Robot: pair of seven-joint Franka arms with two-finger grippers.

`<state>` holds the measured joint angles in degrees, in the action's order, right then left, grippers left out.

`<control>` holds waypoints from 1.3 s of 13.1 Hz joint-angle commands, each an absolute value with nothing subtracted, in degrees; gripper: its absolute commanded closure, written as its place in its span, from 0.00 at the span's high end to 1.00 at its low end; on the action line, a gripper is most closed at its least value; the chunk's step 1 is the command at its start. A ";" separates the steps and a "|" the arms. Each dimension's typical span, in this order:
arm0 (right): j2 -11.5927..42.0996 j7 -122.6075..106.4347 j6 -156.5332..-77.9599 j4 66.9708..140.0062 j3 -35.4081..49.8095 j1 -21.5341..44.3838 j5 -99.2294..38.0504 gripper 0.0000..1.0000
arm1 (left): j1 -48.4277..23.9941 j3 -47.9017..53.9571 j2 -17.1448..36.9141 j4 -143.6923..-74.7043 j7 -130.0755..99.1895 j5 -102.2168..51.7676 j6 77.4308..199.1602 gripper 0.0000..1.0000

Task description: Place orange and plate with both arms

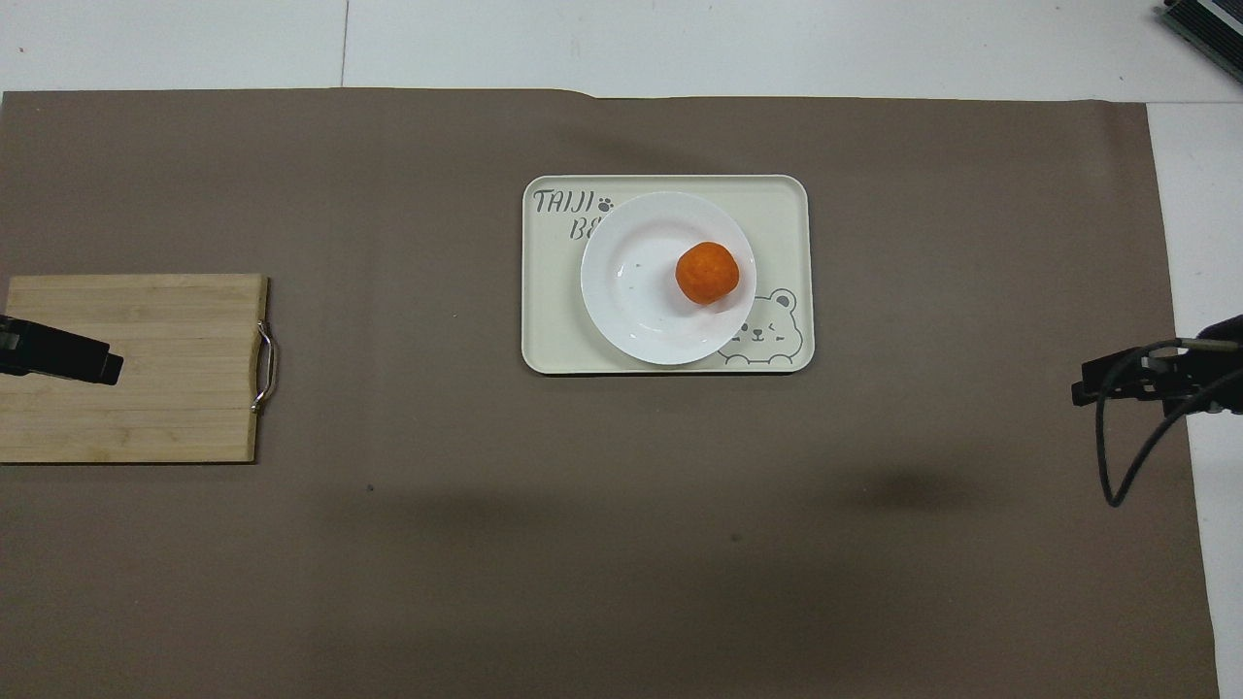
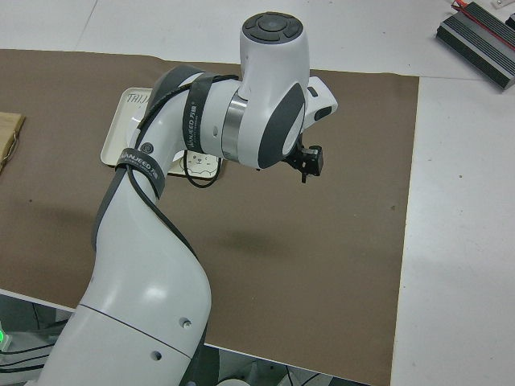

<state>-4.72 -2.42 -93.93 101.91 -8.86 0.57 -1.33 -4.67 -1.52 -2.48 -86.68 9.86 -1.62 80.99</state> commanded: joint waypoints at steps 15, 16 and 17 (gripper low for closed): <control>-10.28 2.46 -83.94 93.78 -4.31 1.14 0.79 1.00 | -3.87 -2.55 -4.04 -87.54 9.23 -1.23 81.65 1.00; -10.37 1.50 -84.28 94.30 -4.39 1.14 1.05 1.00 | -3.87 -2.55 -4.04 -87.54 8.01 -1.23 81.74 1.00; -10.28 -1.29 -84.55 94.65 -4.39 0.97 1.40 1.00 | -3.95 -2.55 -4.13 -87.54 6.26 -1.23 81.48 1.00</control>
<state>-8.78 1.37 -84.24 92.39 -4.71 1.00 -0.34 -4.53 -2.97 -2.95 -86.66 8.75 -1.58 81.07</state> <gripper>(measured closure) 0.000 0.000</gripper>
